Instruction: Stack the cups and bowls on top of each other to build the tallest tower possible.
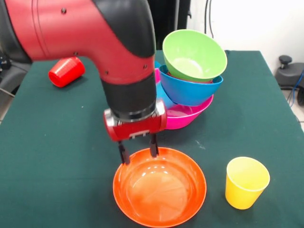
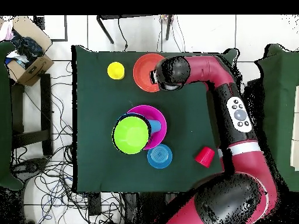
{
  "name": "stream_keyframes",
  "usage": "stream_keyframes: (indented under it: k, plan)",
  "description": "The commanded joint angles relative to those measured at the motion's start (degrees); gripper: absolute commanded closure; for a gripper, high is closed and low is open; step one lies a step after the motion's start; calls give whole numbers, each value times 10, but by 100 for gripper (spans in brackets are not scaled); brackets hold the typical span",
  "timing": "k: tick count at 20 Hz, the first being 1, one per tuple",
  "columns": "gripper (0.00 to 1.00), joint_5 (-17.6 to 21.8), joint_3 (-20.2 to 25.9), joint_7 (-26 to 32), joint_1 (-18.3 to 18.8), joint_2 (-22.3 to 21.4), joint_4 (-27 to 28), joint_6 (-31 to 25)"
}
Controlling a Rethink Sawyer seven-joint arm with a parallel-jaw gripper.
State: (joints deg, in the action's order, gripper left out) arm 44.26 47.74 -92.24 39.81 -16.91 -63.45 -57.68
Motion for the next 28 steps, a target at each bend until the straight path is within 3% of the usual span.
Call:
stream_keyframes:
  k: [1, 15, 28]
  plan:
    - [0, 53, -34, 249, -18, 48, 105, -68]
    - [0, 60, -71, 258, -50, 53, 153, -99]
    - [0, 71, -64, 240, -54, 144, 226, -37]
